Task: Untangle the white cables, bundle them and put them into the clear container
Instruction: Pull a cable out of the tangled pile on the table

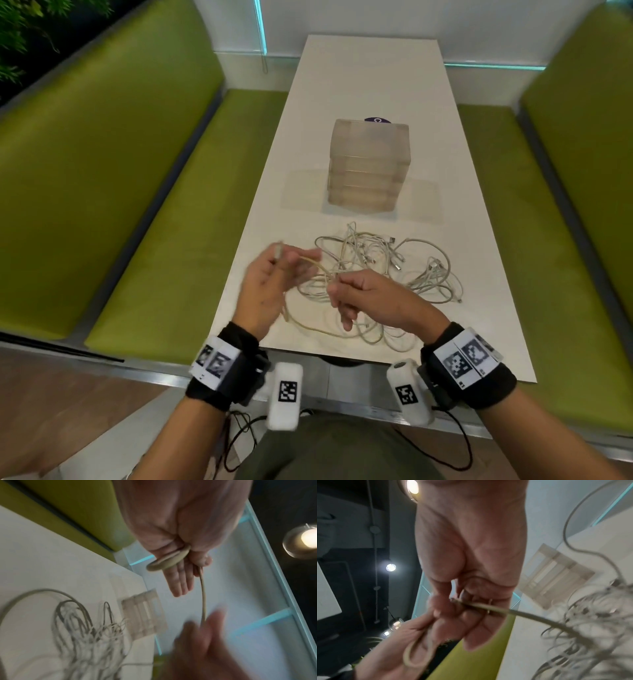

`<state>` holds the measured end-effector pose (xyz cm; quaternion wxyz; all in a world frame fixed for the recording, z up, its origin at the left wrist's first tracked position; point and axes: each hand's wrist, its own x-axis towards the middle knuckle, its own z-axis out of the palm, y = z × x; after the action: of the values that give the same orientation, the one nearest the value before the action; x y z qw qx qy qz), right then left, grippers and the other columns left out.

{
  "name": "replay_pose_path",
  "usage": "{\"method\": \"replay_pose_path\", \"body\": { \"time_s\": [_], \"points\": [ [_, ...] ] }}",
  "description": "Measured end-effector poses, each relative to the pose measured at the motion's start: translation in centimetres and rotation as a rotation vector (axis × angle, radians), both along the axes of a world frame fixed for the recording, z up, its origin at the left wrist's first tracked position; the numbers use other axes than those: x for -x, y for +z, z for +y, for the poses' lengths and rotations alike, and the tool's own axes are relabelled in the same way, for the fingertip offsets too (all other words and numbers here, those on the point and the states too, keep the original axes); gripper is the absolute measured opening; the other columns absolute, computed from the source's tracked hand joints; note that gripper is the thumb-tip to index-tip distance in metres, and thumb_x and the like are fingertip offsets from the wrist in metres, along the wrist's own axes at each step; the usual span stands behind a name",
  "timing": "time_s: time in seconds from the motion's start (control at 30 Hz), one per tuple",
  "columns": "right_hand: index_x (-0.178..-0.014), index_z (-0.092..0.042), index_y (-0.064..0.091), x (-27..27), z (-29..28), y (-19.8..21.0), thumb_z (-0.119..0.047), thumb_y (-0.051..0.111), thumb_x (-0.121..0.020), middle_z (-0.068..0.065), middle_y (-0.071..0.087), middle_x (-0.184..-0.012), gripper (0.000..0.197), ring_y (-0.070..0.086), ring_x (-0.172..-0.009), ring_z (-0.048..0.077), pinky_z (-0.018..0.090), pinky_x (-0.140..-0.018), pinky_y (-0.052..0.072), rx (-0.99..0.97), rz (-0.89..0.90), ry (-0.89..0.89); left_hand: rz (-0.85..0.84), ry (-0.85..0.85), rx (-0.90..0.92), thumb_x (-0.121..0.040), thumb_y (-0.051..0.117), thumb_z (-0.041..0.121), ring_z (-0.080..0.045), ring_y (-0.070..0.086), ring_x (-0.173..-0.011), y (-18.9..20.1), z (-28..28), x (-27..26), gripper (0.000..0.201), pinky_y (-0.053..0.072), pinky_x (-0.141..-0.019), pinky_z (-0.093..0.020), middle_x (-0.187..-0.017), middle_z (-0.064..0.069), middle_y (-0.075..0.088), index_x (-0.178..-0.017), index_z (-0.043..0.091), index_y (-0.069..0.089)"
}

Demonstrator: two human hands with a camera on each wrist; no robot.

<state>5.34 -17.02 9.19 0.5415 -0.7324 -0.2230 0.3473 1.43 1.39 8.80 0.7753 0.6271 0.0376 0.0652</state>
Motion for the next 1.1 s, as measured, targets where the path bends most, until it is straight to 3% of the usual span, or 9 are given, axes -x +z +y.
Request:
{"method": "replay_pose_path", "body": {
  "time_s": [0.17,0.23,0.3,0.37,0.5,0.57,0.7,0.93,1.1],
  "points": [
    [-0.078,-0.015,0.060,-1.5,-3.4,-2.3,-0.022,0.044,-0.101,-0.006,0.057,-0.061,0.029,0.065,-0.070,0.014,0.018,-0.070,0.044,0.177,-0.128,0.057,-0.061,0.296,0.592,-0.096,0.040,0.024,-0.018,0.072,-0.086,2.4,6.4,-0.5,0.029,0.058,-0.078,-0.034,-0.077,-0.002,0.071,-0.078,0.013,0.059],
    [-0.079,-0.014,0.060,-1.8,-3.8,-2.8,-0.020,0.044,-0.100,0.002,0.061,-0.066,0.028,0.060,-0.066,0.006,0.018,-0.071,0.043,0.159,-0.146,-0.008,-0.029,0.322,0.660,-0.099,0.039,0.023,-0.006,0.063,-0.059,2.9,7.2,-0.4,0.024,0.056,-0.060,-0.022,-0.060,0.006,0.057,-0.080,0.015,0.051],
    [-0.078,-0.018,0.062,-2.0,-3.5,-3.0,-0.020,0.045,-0.100,0.005,0.065,-0.069,0.027,0.058,-0.064,0.006,0.022,-0.072,0.044,0.137,-0.184,-0.063,0.107,0.289,0.397,-0.103,0.035,0.022,-0.005,0.040,-0.042,2.5,6.1,-0.6,0.029,0.035,-0.039,-0.016,-0.053,0.010,0.044,-0.077,0.017,0.048],
    [-0.078,-0.021,0.063,-2.0,-2.6,-2.5,-0.020,0.046,-0.100,0.000,0.063,-0.065,0.028,0.058,-0.064,0.008,0.027,-0.073,0.046,0.128,-0.228,-0.070,0.217,0.156,-0.088,-0.101,0.040,0.013,-0.007,0.031,-0.046,1.4,3.6,-0.6,0.026,0.024,-0.038,-0.015,-0.053,0.010,0.043,-0.078,0.017,0.052],
    [-0.077,-0.018,0.062,-1.6,-0.1,-1.0,-0.024,0.046,-0.100,-0.005,0.055,-0.057,0.028,0.053,-0.061,0.013,0.031,-0.068,0.045,0.071,-0.275,-0.053,0.174,-0.286,-0.525,-0.083,0.069,0.032,-0.011,0.051,-0.057,-0.9,-0.9,-0.3,0.018,0.041,-0.053,-0.022,-0.069,-0.003,0.061,-0.094,0.019,0.061],
    [-0.080,-0.011,0.063,-1.7,0.3,-0.5,-0.024,0.046,-0.099,-0.009,0.053,-0.053,0.029,0.053,-0.060,0.014,0.027,-0.066,0.044,0.030,-0.252,-0.092,0.156,-0.350,-0.566,-0.083,0.066,0.046,-0.019,0.055,-0.065,-1.5,-1.5,-0.3,0.028,0.045,-0.063,-0.034,-0.078,-0.007,0.068,-0.091,0.019,0.062],
    [-0.087,-0.015,0.062,-2.3,-0.2,-0.9,-0.027,0.053,-0.096,-0.006,0.060,-0.057,0.018,0.057,-0.060,0.010,0.029,-0.071,0.047,0.072,-0.153,-0.054,0.114,-0.188,-0.462,-0.097,0.053,0.025,-0.007,0.039,-0.047,-1.0,-0.6,-0.2,0.021,0.032,-0.047,-0.020,-0.054,0.007,0.054,-0.089,0.010,0.065],
    [-0.077,-0.029,0.057,-3.4,-3.1,-4.3,-0.025,0.047,-0.099,-0.003,0.063,-0.077,0.025,0.059,-0.079,0.010,0.033,-0.082,0.045,0.211,-0.252,-0.011,0.013,0.293,0.241,-0.097,0.045,0.028,-0.001,0.037,-0.042,3.3,5.2,-0.1,0.031,0.029,-0.040,-0.015,-0.054,0.009,0.053,-0.078,0.024,0.069],
    [-0.085,-0.022,0.066,-4.1,-2.2,-4.6,-0.023,0.049,-0.098,-0.004,0.063,-0.075,0.021,0.059,-0.079,0.007,0.021,-0.080,0.044,0.207,-0.297,-0.068,0.103,0.276,-0.306,-0.097,0.052,0.023,-0.003,0.036,-0.042,1.6,4.2,-0.6,0.017,0.028,-0.038,-0.017,-0.055,0.008,0.057,-0.089,0.022,0.067]
  ]
}}
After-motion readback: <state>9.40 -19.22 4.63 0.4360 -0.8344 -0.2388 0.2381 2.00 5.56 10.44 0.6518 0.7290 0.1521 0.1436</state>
